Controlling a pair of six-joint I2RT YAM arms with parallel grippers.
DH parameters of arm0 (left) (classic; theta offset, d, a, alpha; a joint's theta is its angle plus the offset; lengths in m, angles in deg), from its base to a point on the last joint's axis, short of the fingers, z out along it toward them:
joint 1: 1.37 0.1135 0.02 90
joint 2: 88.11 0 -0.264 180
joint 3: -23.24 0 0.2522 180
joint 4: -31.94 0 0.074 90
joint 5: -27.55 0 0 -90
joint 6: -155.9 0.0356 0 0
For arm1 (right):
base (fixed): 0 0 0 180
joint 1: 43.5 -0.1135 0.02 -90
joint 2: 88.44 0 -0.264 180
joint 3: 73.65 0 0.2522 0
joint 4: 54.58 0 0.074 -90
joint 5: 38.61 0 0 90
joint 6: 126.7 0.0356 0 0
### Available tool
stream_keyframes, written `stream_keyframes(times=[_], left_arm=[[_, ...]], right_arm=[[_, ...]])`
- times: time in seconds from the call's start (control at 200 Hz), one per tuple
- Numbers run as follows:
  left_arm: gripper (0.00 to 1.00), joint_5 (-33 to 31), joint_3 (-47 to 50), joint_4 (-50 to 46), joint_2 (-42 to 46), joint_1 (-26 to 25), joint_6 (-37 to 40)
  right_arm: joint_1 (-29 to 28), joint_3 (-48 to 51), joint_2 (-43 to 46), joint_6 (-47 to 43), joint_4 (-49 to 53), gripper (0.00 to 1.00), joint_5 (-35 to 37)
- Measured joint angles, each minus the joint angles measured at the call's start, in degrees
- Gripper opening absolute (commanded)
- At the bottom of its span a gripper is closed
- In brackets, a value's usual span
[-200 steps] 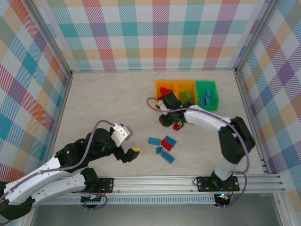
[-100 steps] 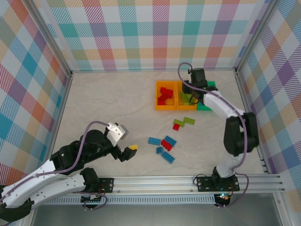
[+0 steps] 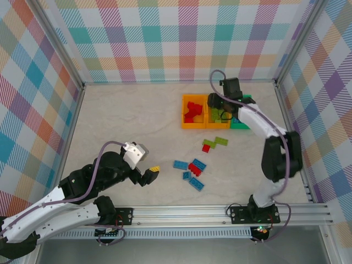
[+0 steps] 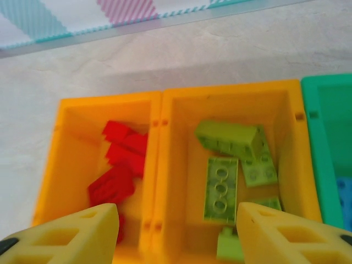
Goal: Sort the legos into containers by color
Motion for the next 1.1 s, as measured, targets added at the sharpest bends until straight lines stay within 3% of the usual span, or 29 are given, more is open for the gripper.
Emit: stream_keyframes(times=[0.21,0.375,0.535,0.885,1.1], left_arm=[[1.00,-0.4,0.0,0.0,-2.2,0.0,0.2],[1.00,0.5,0.0,0.0,-4.7,0.0,0.9],[1.00,2.4,0.0,0.0,-5.6,0.0,1.3],[1.00,3.3,0.0,0.0,-3.9,0.0,0.7],[1.00,3.3,0.0,0.0,-2.7,0.0,0.5]], right_arm=[[-3.7,17.5,27.0,8.5,2.1,0.55,-0.4],[-12.3,24.8,33.9,14.0,8.7,0.57,2.8],[-15.4,28.9,29.0,17.7,11.8,0.62,3.8],[-16.1,24.1,3.1,23.5,8.4,0.70,3.6],[-17.7,22.3,-0.9,26.1,6.2,0.67,4.6]])
